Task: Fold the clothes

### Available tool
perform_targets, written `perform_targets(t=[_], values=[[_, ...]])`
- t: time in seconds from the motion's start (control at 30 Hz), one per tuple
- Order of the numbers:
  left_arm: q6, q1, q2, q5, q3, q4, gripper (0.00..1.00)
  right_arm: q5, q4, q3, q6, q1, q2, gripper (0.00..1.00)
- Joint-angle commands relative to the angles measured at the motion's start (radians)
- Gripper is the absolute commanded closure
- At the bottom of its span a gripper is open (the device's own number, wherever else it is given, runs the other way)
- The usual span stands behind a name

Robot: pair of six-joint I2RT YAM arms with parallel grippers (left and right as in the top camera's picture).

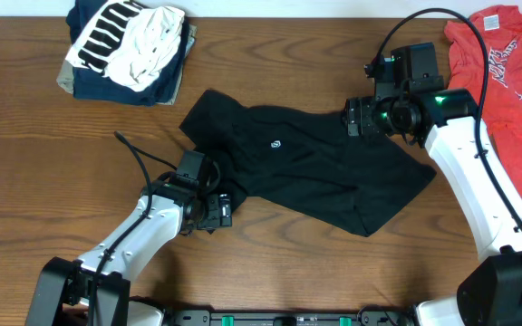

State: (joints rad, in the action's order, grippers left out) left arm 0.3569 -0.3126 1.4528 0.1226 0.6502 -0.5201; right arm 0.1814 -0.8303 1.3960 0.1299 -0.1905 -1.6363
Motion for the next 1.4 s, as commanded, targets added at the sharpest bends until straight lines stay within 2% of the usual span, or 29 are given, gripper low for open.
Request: perform_targets(t=[0.0,0.07,0.13,0.2,0.23,0.27,0.43,0.53,0.67,0.83,0.93,1.1,1.27,1.37], values=[[0.053,-0.005,0.006,0.010,-0.020,-0.002,0.24,-0.025,0.000,0.014,0.004,0.008,-0.010,0.20],[0.076,-0.009,0.006,0.023,-0.020,-0.001,0.44,-0.025,0.001,0.014,0.004,0.008,-0.010,0.21],[0.097,-0.018,0.006,0.025,-0.020,-0.001,0.72,-0.025,0.003,0.014,0.005,0.008,-0.010,0.22],[0.102,-0.031,0.006,0.026,-0.020,-0.001,0.81,-0.025,0.003,0.014,0.009,0.008,-0.010,0.23],[0.102,-0.038,0.006,0.025,-0.020,-0.001,0.91,-0.025,0.001,0.014,0.009,0.008,-0.010,0.25],[0.102,-0.043,0.006,0.025,-0.020,-0.001,0.94,-0.025,-0.001,0.014,0.011,0.008,-0.010,0.25],[0.101,-0.024,-0.013,0.026,0.035,-0.066,0.94,-0.024,-0.038,0.014,0.011,0.008,-0.010,0.29],[0.078,0.018,-0.052,0.026,0.172,-0.195,0.94,-0.016,-0.084,0.014,-0.005,0.006,-0.010,0.29],[-0.047,0.079,-0.109,0.022,0.421,-0.342,0.94,-0.004,-0.154,0.014,-0.015,0.002,-0.010,0.28],[-0.123,0.123,-0.157,0.015,0.645,-0.344,0.94,0.072,-0.239,0.014,-0.049,-0.012,-0.010,0.27],[-0.169,0.124,-0.188,0.015,0.671,-0.286,0.94,0.085,-0.285,0.012,-0.087,-0.027,-0.010,0.25],[-0.230,0.124,-0.209,0.014,0.671,-0.245,0.94,0.081,-0.311,-0.030,-0.101,-0.045,-0.010,0.27],[-0.252,0.124,-0.205,0.000,0.671,-0.245,0.94,0.081,-0.241,-0.145,-0.100,-0.046,-0.010,0.31],[-0.252,0.124,-0.205,-0.047,0.671,-0.249,0.94,0.081,-0.187,-0.224,-0.077,-0.046,-0.010,0.37]])
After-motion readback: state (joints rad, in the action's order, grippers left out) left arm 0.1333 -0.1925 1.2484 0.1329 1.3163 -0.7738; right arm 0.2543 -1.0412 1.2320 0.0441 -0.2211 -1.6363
